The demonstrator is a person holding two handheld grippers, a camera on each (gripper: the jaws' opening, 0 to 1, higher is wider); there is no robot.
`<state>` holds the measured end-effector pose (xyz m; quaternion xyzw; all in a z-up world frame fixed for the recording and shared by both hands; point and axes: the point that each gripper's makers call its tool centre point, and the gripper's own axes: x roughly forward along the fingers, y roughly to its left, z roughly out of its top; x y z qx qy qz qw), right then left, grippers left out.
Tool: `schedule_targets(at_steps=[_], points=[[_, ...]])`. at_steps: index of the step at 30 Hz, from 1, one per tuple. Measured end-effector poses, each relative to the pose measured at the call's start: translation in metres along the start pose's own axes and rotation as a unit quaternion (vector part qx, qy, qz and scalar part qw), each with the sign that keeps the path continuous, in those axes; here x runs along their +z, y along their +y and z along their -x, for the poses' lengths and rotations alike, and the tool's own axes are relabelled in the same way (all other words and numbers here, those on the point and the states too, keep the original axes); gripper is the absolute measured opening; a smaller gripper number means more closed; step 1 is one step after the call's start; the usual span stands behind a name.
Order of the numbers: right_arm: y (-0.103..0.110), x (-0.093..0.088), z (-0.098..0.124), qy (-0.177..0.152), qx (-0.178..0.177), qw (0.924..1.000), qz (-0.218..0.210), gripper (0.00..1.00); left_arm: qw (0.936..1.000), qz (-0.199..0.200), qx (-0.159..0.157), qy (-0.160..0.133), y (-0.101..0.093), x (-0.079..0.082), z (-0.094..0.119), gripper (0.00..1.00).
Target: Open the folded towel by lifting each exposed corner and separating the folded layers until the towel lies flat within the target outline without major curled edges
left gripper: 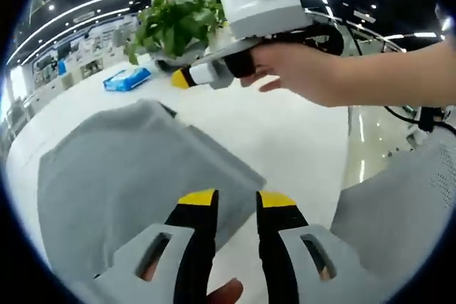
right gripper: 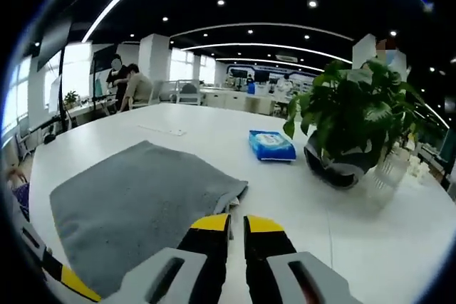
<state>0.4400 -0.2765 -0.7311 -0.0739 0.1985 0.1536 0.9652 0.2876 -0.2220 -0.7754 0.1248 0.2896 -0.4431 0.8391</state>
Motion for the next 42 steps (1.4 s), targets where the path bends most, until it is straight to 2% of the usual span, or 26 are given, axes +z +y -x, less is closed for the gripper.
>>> schedule_targets(at_steps=[4, 6, 9, 17, 19, 23, 27, 29, 32, 35, 36, 40, 42], points=[[-0.005, -0.014, 0.010, 0.008, -0.009, 0.9999, -0.002, 0.04, 0.9971, -0.075, 0.001, 0.015, -0.009, -0.006, -0.012, 0.22], [-0.010, -0.019, 0.014, 0.011, -0.011, 0.9999, -0.003, 0.04, 0.9965, -0.079, -0.006, 0.023, -0.014, -0.009, -0.015, 0.22], [-0.009, -0.029, 0.019, 0.022, -0.001, 0.9994, -0.028, 0.04, 0.9946, -0.099, 0.004, 0.032, -0.012, -0.012, -0.019, 0.22], [0.006, -0.047, 0.032, 0.036, 0.013, 0.9990, -0.024, 0.03, 0.9920, -0.119, 0.020, 0.038, -0.006, -0.011, -0.022, 0.17], [0.008, -0.052, 0.034, 0.040, 0.015, 0.9988, -0.025, 0.03, 0.9934, -0.107, 0.018, 0.038, -0.005, -0.011, -0.022, 0.15], [0.011, -0.061, 0.039, 0.050, 0.021, 0.9971, -0.053, 0.03, 0.9956, -0.086, 0.007, 0.037, -0.009, -0.008, -0.019, 0.05], [0.017, -0.066, 0.043, 0.063, 0.028, 0.9951, -0.070, 0.00, 0.9968, -0.073, 0.022, 0.025, -0.003, 0.000, -0.011, 0.04], [0.023, -0.067, 0.046, 0.068, 0.035, 0.9938, -0.080, 0.00, 0.9981, -0.050, 0.033, 0.015, 0.004, 0.007, -0.004, 0.04], [0.037, -0.070, 0.049, 0.078, 0.054, 0.9916, -0.088, 0.00, 0.9987, -0.008, 0.051, -0.002, 0.020, 0.018, 0.009, 0.04], [0.056, -0.072, 0.053, 0.090, 0.093, 0.9878, -0.087, 0.00, 0.9974, 0.009, 0.070, -0.012, 0.038, 0.025, 0.020, 0.04], [0.058, -0.071, 0.053, 0.091, 0.094, 0.9876, -0.086, 0.00, 0.9970, 0.014, 0.074, -0.016, 0.043, 0.028, 0.024, 0.04], [0.069, -0.073, 0.056, 0.113, 0.113, 0.9848, -0.068, 0.00, 0.9930, 0.039, 0.102, -0.044, 0.070, 0.042, 0.041, 0.04], [0.074, -0.076, 0.056, 0.124, 0.130, 0.9831, -0.037, 0.00, 0.9890, 0.062, 0.118, -0.064, 0.085, 0.049, 0.054, 0.04]])
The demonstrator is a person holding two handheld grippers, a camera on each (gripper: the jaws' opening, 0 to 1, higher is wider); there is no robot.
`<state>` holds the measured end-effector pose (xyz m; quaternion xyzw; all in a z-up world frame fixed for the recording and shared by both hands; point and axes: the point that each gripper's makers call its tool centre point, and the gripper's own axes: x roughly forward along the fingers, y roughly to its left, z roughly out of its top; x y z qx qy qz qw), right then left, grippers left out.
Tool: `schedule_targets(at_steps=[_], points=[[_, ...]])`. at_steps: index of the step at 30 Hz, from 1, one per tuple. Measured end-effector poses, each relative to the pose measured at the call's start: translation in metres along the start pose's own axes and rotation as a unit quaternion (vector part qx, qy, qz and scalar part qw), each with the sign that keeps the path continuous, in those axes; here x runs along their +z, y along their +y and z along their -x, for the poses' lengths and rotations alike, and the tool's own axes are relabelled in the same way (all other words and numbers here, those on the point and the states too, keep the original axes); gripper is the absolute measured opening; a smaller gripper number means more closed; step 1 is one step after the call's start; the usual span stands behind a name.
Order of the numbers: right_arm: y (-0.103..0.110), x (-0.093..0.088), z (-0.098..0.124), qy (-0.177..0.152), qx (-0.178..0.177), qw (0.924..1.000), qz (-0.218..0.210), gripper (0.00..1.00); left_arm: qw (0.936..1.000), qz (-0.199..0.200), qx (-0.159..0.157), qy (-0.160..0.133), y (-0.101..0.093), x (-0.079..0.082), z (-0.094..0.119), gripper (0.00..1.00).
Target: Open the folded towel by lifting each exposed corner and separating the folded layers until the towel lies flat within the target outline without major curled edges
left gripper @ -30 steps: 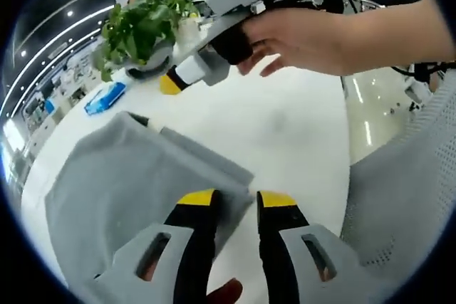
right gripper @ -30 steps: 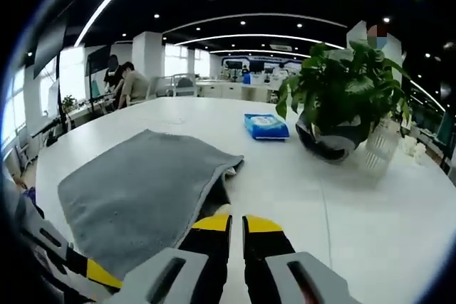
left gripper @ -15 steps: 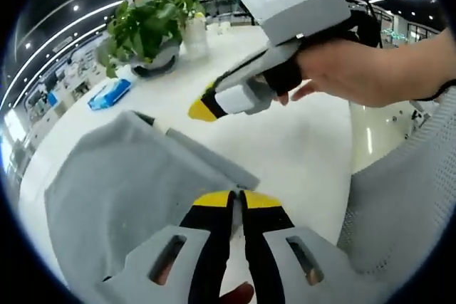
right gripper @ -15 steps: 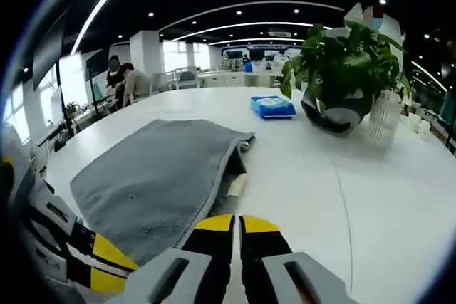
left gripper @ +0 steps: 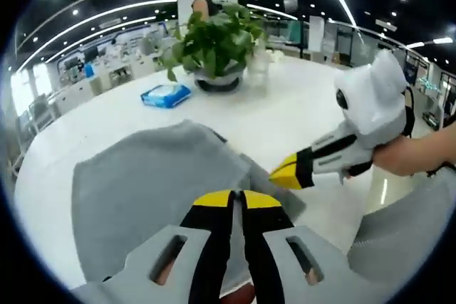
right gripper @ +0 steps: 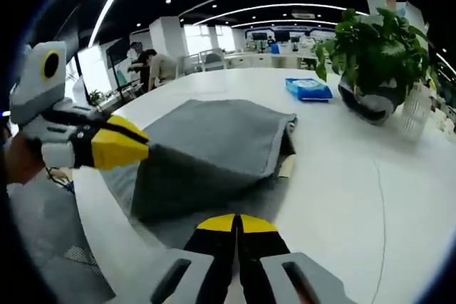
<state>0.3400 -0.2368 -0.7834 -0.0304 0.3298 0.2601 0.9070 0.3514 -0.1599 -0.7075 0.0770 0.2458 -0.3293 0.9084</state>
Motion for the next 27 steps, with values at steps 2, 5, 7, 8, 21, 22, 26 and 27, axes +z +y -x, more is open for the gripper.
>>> schedule_targets(at_steps=[2, 5, 7, 8, 21, 22, 26, 27], points=[[0.001, 0.001, -0.002, 0.000, 0.003, 0.9999, 0.010, 0.00, 0.9996, 0.015, 0.017, -0.017, 0.018, 0.009, 0.008, 0.04], [0.007, -0.011, -0.005, 0.046, 0.013, 0.9988, 0.005, 0.00, 0.9983, 0.035, 0.031, -0.035, 0.040, 0.015, 0.021, 0.04], [0.010, -0.015, -0.007, 0.065, 0.010, 0.9978, 0.011, 0.00, 0.9964, 0.055, 0.041, -0.049, 0.056, 0.018, 0.030, 0.04], [0.013, -0.013, -0.007, 0.064, 0.007, 0.9978, 0.016, 0.00, 0.9950, 0.066, 0.048, -0.057, 0.066, 0.020, 0.036, 0.04], [0.025, -0.027, -0.015, 0.162, -0.026, 0.9829, 0.084, 0.00, 0.9870, 0.097, 0.075, -0.104, 0.136, 0.020, 0.075, 0.04], [0.024, -0.028, -0.015, 0.166, -0.031, 0.9812, 0.092, 0.00, 0.9870, 0.097, 0.075, -0.105, 0.141, 0.019, 0.077, 0.04], [0.025, -0.027, -0.017, 0.181, -0.054, 0.9757, 0.112, 0.00, 0.9860, 0.094, 0.078, -0.114, 0.155, 0.017, 0.086, 0.04], [0.025, -0.027, -0.017, 0.191, -0.062, 0.9733, 0.110, 0.00, 0.9859, 0.094, 0.078, -0.115, 0.158, 0.016, 0.088, 0.04]])
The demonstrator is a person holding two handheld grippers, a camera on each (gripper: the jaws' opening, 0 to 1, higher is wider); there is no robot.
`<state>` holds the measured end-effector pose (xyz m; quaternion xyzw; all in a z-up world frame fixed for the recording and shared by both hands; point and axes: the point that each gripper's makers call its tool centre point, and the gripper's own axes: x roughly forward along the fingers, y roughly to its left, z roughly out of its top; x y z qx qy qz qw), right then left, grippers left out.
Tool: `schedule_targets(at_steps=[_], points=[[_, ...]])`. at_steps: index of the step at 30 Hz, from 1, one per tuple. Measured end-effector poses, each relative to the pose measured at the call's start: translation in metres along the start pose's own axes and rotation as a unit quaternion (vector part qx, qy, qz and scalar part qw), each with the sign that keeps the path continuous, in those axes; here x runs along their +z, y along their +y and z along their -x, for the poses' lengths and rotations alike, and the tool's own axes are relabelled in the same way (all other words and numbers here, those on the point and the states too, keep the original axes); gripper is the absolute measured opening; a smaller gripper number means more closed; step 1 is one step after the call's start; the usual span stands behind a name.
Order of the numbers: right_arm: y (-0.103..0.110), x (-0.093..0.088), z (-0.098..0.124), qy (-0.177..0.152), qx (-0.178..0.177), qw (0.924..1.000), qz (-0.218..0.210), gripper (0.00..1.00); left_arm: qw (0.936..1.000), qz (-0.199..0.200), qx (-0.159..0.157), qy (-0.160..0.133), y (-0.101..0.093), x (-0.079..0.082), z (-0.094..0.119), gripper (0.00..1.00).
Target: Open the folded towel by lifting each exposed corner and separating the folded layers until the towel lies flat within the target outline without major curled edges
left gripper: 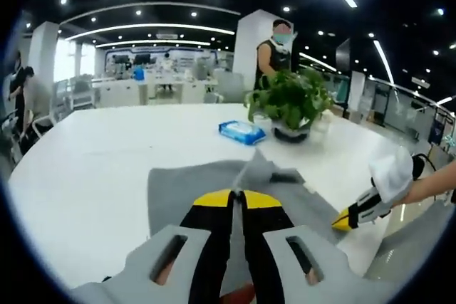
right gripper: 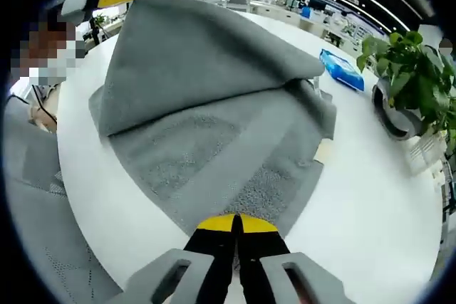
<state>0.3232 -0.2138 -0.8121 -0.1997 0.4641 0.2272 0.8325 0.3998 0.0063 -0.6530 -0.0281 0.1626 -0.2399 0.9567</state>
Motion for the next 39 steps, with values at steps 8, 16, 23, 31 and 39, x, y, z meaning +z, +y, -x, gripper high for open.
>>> schedule_targets(at_steps=[8, 16, 23, 31, 39], points=[[-0.002, 0.000, 0.000, 0.053, 0.012, 0.9974, -0.048, 0.00, 0.9998, 0.001, 0.012, -0.014, 0.029, 0.004, 0.014, 0.04], [-0.002, 0.000, -0.002, 0.078, 0.026, 0.9964, -0.022, 0.00, 0.9991, 0.014, 0.034, -0.020, 0.056, -0.001, 0.027, 0.04], [0.000, -0.001, -0.001, 0.106, 0.022, 0.9937, 0.027, 0.00, 0.9983, 0.007, 0.055, -0.017, 0.074, -0.006, 0.042, 0.04], [-0.001, -0.001, -0.002, 0.116, 0.010, 0.9926, 0.034, 0.00, 0.9949, 0.029, 0.096, -0.010, 0.116, -0.017, 0.061, 0.04], [-0.001, -0.001, -0.002, 0.128, 0.012, 0.9912, 0.033, 0.00, 0.9896, 0.081, 0.113, -0.038, 0.139, -0.014, 0.069, 0.00]])
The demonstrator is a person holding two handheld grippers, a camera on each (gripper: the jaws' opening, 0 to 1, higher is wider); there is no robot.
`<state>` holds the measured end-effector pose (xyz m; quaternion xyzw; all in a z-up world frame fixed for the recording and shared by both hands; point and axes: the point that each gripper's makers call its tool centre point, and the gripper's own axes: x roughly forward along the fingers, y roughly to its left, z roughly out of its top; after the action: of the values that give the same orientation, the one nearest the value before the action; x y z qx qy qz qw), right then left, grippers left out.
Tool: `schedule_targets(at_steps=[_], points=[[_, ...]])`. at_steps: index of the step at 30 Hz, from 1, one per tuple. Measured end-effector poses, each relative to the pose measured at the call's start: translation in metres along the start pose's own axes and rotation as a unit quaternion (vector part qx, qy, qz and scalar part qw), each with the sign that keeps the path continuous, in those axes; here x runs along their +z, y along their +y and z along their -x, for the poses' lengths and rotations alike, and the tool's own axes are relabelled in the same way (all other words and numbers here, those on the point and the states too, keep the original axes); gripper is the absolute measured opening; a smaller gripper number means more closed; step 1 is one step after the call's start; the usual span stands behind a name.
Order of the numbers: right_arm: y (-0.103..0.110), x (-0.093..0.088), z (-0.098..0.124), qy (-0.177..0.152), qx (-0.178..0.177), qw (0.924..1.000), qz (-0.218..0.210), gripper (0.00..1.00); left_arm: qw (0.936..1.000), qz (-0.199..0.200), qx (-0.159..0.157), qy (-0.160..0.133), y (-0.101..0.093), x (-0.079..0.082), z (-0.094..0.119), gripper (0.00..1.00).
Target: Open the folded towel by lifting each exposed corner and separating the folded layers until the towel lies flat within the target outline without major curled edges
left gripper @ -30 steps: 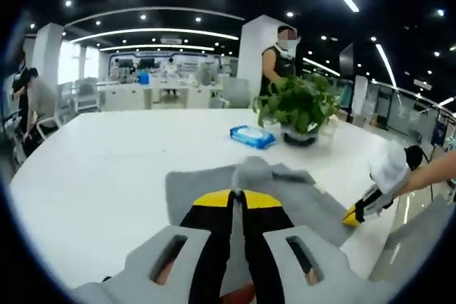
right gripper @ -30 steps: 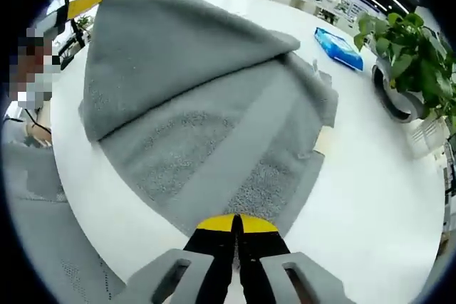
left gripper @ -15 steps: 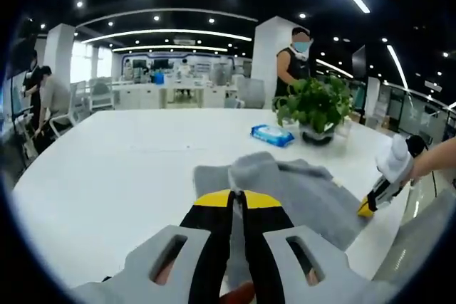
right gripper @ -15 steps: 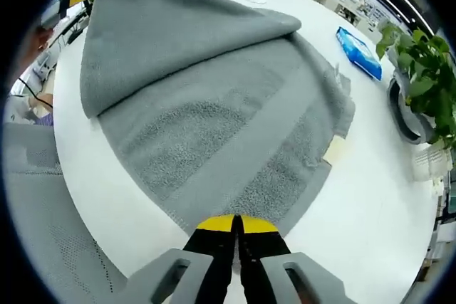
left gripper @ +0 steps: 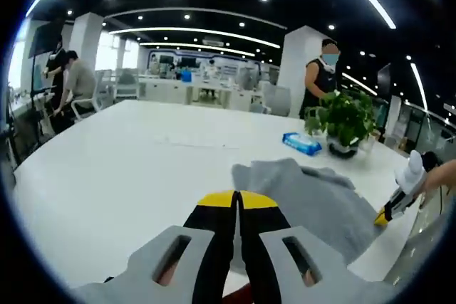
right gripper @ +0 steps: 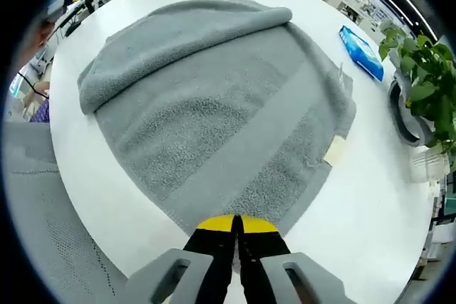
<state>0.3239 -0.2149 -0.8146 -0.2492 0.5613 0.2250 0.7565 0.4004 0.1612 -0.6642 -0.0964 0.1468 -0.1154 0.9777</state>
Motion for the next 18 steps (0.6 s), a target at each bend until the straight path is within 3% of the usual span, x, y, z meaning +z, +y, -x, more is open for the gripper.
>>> schedule_targets(at_steps=[5, 18], points=[[0.000, 0.000, 0.000, 0.001, 0.002, 1.0000, -0.006, 0.00, 0.9993, -0.031, -0.011, 0.019, -0.009, -0.011, -0.004, 0.02], [-0.001, -0.001, 0.000, -0.002, 0.008, 0.9999, 0.008, 0.00, 0.9982, -0.031, -0.010, 0.050, 0.004, -0.039, -0.025, 0.09]])
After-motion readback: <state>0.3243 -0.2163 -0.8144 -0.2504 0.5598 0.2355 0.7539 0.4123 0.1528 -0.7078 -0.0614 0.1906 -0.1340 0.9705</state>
